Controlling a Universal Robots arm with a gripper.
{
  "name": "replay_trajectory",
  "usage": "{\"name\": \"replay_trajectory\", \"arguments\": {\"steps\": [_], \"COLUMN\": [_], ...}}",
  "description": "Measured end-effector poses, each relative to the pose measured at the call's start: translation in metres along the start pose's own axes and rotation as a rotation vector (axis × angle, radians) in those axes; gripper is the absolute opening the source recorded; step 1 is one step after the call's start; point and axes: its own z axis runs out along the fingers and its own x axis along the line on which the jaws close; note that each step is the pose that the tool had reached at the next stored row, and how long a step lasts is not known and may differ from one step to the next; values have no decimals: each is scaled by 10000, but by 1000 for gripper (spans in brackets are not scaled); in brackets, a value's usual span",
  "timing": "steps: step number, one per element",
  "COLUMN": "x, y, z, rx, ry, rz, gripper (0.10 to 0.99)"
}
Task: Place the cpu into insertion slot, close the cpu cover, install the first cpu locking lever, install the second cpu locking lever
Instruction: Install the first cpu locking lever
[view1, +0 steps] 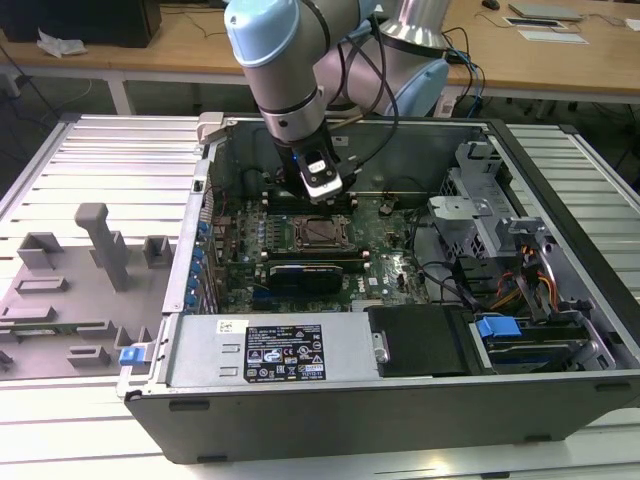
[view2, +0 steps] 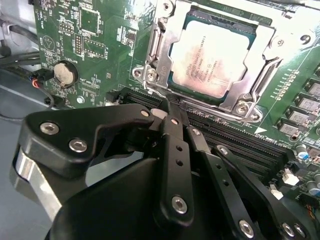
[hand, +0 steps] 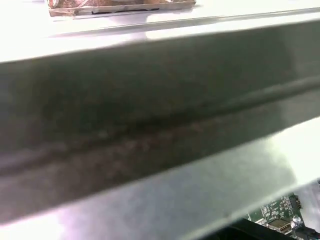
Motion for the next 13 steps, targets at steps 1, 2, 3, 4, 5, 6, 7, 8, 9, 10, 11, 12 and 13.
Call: {"name": "replay_trajectory", "arguments": {"steps": [1, 2, 3, 4, 5, 6, 7, 8, 9, 10, 11, 12, 13], "x": [-2, -5, -8, -10, -12, -15, -18, -21, -22, -23, -24, -25, -26], "y": [-3, -10, -19, -25, -30, -35, -39, -42, -45, -48, -50, -53, -55], "z": [1, -1, -1, -2, -2, -2, -1, -1, -1, -2, -2, -2, -2], "rx": [1, 3, 4, 3, 3, 5, 6, 6, 6, 6, 4, 2, -1], "ry": [-2, -2, -3, -3, -3, -3, -3, -3, -4, -4, -3, -3, -2], "rz": [4, 7, 10, 11, 14, 15, 16, 16, 16, 16, 17, 18, 18], "gripper": [106, 106, 106, 106, 106, 106, 106, 106, 106, 106, 106, 106, 106]}}
